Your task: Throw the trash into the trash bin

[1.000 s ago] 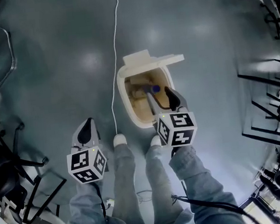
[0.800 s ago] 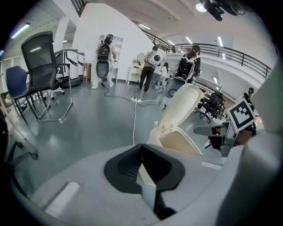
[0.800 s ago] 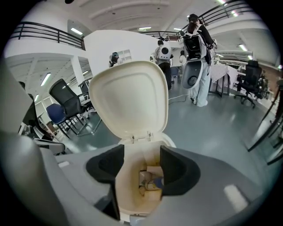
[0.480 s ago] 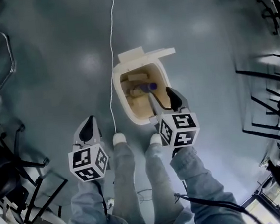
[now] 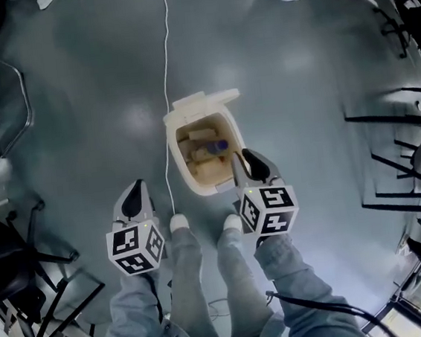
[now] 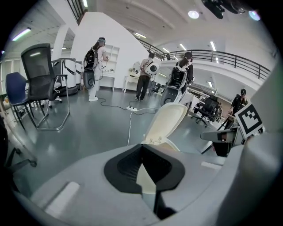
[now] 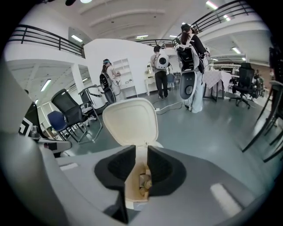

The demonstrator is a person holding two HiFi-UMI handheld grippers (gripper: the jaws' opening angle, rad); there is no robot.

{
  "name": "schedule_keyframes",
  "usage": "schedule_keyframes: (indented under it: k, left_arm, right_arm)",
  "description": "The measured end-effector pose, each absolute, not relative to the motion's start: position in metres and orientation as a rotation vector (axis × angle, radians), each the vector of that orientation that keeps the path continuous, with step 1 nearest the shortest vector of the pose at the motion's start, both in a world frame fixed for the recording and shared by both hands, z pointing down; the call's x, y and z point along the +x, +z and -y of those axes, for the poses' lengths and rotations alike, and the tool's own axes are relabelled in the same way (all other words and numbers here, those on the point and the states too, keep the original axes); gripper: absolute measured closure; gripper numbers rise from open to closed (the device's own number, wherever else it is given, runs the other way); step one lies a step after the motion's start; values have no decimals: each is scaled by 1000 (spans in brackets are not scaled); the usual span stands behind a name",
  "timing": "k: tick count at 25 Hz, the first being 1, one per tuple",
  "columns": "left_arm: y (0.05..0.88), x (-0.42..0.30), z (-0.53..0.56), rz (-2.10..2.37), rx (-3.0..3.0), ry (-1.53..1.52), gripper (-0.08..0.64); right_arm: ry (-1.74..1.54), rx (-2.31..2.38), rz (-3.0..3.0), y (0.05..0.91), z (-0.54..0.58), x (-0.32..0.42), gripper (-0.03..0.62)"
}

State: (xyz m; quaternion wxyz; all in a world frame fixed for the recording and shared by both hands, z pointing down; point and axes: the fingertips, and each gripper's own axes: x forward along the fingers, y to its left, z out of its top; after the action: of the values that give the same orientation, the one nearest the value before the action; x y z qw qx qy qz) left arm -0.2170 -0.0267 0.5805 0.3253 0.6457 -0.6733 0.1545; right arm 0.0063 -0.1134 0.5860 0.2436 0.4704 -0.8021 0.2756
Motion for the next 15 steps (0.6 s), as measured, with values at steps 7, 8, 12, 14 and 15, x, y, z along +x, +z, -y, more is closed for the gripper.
schedule_keyframes:
  k: [7, 8, 12, 14, 15]
  left_arm:
    - [478, -178, 43, 1770, 1811, 365, 551]
    - [462, -169, 44, 1767, 1824, 353, 551]
    - [392, -131, 34, 1741, 1873, 307, 551]
    - [352, -123, 28, 1752, 1900, 270, 551]
    - [332, -123, 26, 1769, 1907, 245, 551]
  right_arm:
    - [742, 1358, 2194, 498, 91, 35, 588]
    - [733, 1355, 2201, 483, 88, 37, 588]
    - [691, 1360, 2231, 410, 68, 50, 588]
    - [660, 1362, 2264, 372, 62, 55, 588]
    - [632, 1363, 2283, 353, 62, 57, 588]
